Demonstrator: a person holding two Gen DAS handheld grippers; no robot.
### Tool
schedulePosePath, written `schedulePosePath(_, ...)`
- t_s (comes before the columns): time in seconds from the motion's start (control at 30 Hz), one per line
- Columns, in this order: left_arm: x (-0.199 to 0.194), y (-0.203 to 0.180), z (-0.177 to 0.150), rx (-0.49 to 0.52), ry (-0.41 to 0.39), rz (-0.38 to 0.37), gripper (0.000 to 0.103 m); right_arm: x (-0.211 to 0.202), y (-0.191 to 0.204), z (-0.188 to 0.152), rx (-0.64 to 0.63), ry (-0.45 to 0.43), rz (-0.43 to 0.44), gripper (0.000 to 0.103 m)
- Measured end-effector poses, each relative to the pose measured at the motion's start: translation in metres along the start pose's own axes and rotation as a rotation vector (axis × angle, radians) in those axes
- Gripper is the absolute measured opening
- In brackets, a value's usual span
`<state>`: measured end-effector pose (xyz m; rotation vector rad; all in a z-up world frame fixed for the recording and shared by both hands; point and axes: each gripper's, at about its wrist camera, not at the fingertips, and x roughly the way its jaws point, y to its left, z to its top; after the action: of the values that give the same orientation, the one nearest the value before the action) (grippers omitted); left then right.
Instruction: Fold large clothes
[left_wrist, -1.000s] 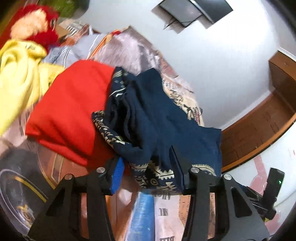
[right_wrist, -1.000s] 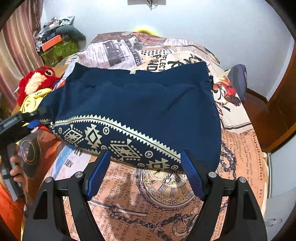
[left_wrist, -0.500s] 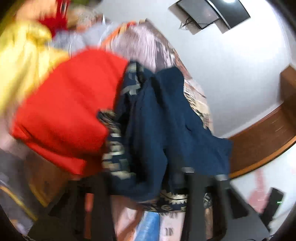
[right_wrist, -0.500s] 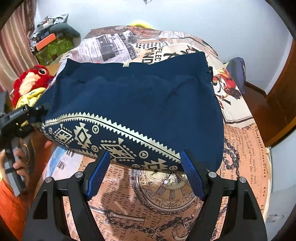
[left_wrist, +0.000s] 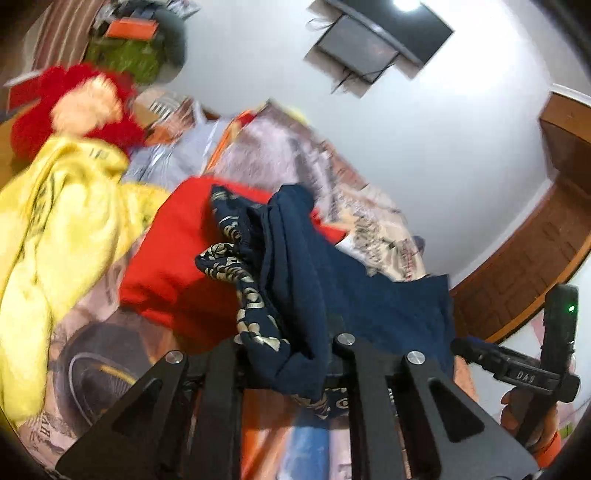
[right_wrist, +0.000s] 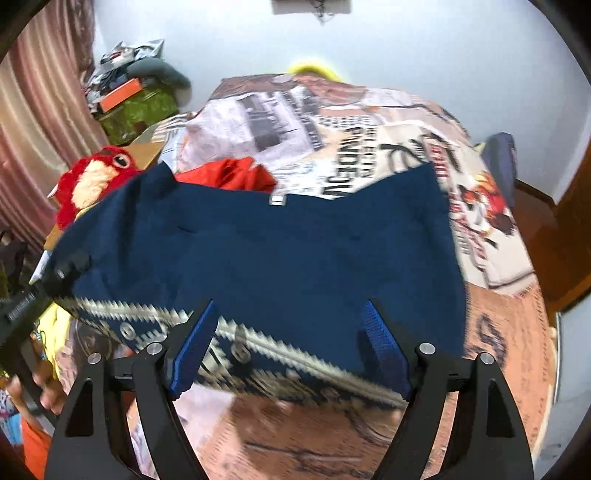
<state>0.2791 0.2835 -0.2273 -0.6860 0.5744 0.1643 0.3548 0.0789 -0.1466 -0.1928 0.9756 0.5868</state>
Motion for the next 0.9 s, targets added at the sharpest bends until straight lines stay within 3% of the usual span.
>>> schedulePosePath(0.07,0.01,0.017,-0.004,-0.064,0.039,0.001,0.015,0.017,0.009,0.0,-0.001,0.033,0.026,0.078)
schedulePosePath(0.17,0.024,0.037,-0.011,-0.142,0.072,-0.012,0.027,0.042,0.016,-0.006,0.002,0.09,0.052,0.078)
schedulePosePath(0.3,0.037,0.044,-0.016,-0.148,0.076,0.042,0.044,0.058,0.021,-0.014,-0.032,0.103,0.019,0.08)
schedulePosePath(0.4,0.046,0.046,-0.017,-0.171,0.073,0.056,0.045,0.053,0.023,-0.017,-0.053,0.091,0.012,0.082)
schedulePosePath(0.47,0.048,0.043,-0.014,-0.166,0.073,0.062,0.036,0.05,0.022,-0.016,-0.056,0.091,0.012,0.082)
schedulePosePath(0.5,0.048,0.04,-0.012,-0.158,0.071,0.056,0.021,0.047,0.021,-0.015,-0.053,0.086,0.011,0.082)
schedulePosePath(0.53,0.045,0.033,-0.008,-0.139,0.061,0.059,0.018,0.043,0.02,-0.014,-0.048,0.075,0.014,0.082)
schedulePosePath(0.77,0.018,-0.021,0.017,-0.021,-0.016,0.026,0.013,0.038,0.002,-0.01,-0.023,0.027,-0.002,0.082)
schedulePosePath(0.9,0.01,-0.072,0.033,0.051,-0.022,-0.065,0.012,0.056,-0.01,-0.016,0.026,0.103,0.077,0.088)
